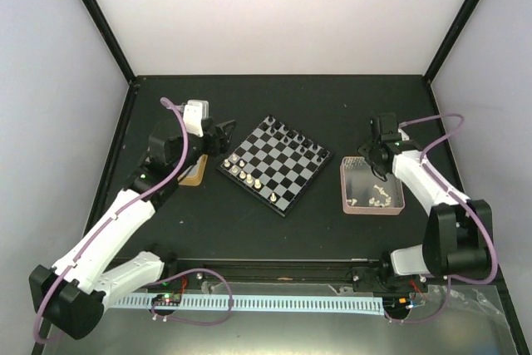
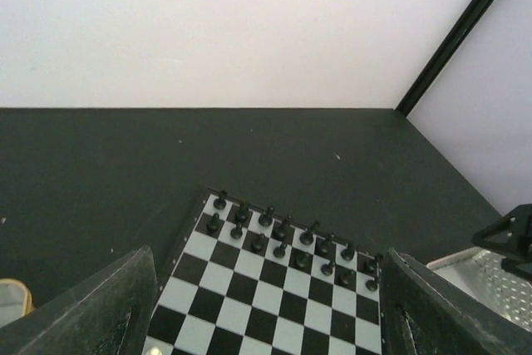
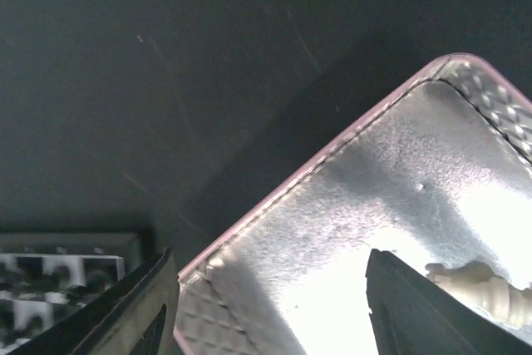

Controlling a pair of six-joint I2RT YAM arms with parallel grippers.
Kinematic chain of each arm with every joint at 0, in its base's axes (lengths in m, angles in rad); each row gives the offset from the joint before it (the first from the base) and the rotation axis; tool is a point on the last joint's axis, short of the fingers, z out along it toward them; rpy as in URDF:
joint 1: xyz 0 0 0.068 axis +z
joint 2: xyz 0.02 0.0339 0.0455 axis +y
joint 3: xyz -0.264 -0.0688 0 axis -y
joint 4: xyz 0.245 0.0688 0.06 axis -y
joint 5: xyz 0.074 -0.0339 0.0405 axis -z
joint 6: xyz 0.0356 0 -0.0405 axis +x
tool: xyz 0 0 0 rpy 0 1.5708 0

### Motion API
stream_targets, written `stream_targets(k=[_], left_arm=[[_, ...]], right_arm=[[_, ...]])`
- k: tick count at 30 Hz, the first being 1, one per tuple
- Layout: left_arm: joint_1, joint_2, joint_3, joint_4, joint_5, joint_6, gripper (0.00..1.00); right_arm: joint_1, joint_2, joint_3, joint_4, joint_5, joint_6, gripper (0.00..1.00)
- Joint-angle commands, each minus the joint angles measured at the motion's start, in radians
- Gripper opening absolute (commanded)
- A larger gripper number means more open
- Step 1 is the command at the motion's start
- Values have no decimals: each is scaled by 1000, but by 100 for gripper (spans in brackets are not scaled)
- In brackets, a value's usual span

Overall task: Set up the chess pieces on the board
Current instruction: Adjust the storage box at the center of the board.

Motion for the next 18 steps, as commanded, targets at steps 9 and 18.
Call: stream_targets(k=[9, 18], left_arm=[[7, 82, 69, 85, -55, 70, 77], [7, 45, 25, 76, -26, 27, 77]], right_arm=[[-13, 106, 143, -154, 62, 239, 65], [-13, 284, 259, -143, 40, 145, 46]])
